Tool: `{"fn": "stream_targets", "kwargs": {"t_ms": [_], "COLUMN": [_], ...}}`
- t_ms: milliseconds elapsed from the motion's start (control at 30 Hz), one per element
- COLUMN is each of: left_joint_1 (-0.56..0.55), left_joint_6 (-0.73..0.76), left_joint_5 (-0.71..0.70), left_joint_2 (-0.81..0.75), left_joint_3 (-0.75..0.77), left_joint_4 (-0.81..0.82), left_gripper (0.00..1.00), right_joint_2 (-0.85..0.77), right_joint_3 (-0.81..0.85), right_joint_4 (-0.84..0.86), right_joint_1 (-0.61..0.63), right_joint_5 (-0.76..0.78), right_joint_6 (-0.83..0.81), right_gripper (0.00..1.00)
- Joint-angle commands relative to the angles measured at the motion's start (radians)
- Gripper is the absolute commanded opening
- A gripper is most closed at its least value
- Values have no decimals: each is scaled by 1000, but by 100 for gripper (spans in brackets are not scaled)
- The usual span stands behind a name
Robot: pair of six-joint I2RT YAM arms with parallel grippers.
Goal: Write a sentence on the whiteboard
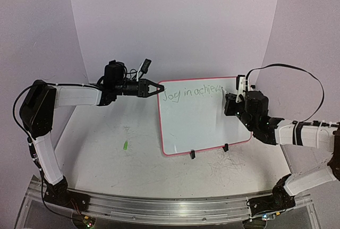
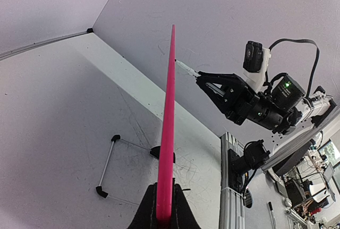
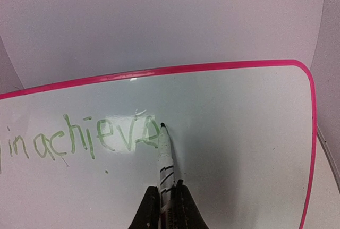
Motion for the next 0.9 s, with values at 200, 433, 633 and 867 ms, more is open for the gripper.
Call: {"fn": "stream_targets", "kwargs": {"t_ms": [200, 433, 633, 867], "left_joint_1": [-25, -25, -25, -27], "left_joint_6": [50, 51, 51, 50], "left_joint_5": [-19, -18, -18, -18], "left_joint_2": [-26, -24, -22, -23], "left_joint_3": [-6, -5, -4, -6], "left_joint_4": [-25, -26, -27, -27], "left_gripper": [0, 0, 0, 0], "right_joint_2": [-28, -27, -41, -1], "right_joint_3": [-25, -22, -52, 6], "right_joint_4": [-14, -19, -16, 9], "right_joint_1": [-3, -5, -4, -5], "right_joint_5": [-25, -23, -20, -4], "right_joint_6": [31, 41, 59, 23], "right_gripper": [0, 0, 0, 0]}}
